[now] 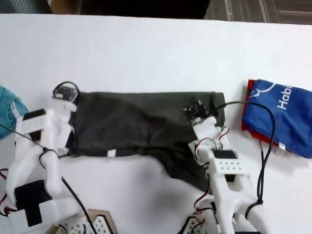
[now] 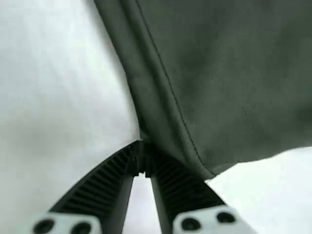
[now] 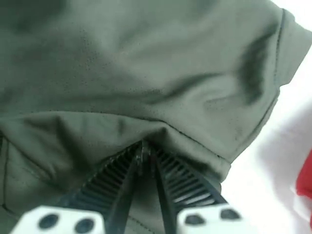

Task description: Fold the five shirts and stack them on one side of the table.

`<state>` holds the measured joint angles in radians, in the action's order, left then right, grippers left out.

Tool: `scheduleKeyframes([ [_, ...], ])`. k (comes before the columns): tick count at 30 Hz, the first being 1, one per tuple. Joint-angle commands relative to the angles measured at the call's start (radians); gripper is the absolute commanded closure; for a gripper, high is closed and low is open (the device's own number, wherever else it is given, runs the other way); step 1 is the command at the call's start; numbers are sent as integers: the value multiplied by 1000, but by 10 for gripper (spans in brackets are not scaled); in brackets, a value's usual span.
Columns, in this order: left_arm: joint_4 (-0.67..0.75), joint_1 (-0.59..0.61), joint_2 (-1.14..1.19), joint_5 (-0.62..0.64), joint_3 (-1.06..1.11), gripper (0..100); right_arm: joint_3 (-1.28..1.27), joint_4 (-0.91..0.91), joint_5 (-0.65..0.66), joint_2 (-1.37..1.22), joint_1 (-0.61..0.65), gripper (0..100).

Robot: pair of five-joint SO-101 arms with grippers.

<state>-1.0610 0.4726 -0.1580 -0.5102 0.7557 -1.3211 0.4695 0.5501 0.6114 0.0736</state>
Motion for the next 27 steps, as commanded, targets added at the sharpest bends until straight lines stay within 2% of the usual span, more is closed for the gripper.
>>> scheduleKeyframes([
  [1, -37, 6, -44, -2, -87, 973, 5, -18, 0, 31, 7, 978],
  [6, -183, -46, -46, 0, -182, 973, 5, -18, 0, 31, 10, 978],
  [9, -212, -98, -44, 2, -179, 973, 5, -18, 0, 31, 10, 978],
  [16, -17, -107, -44, -9, 18, 973, 5, -18, 0, 31, 10, 978],
  [23, 20, -107, -29, -44, 35, 972, 6, -18, 0, 33, 10, 978],
  [27, 38, -103, 109, -44, -18, 972, 6, -18, 0, 33, 10, 978],
])
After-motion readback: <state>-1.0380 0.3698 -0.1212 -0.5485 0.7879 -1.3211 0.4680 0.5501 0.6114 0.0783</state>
